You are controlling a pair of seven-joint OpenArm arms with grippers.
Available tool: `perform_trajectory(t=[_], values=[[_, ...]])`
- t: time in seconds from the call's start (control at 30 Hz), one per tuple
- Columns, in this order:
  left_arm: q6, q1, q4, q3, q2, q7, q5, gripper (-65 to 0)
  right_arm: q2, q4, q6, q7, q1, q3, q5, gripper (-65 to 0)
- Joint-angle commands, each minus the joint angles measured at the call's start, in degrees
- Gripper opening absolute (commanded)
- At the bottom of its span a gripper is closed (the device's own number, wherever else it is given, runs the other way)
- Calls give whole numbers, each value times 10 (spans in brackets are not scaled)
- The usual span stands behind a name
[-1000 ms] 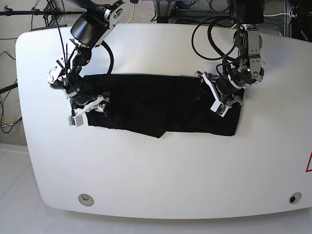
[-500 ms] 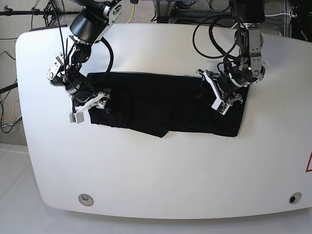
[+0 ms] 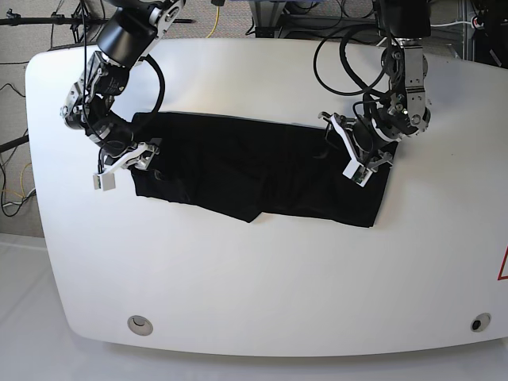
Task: Fold the T-shirt properly
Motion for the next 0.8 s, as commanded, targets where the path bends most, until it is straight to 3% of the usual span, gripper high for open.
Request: perform_trajectory(t=[0.0,0.4,0.77], values=[[-1,-7,7,0,-2,-5,-3,-341,12,-10,-9,-21,1,0,-28,-168],[-1,-5,6,1,-7,2,-3,-343,60,-41,-9,-29,11,-11,-23,-169],[-1,-2,6,0,-8,6,-2,-344,79,-24,-9,-83,25,17,26,-173]])
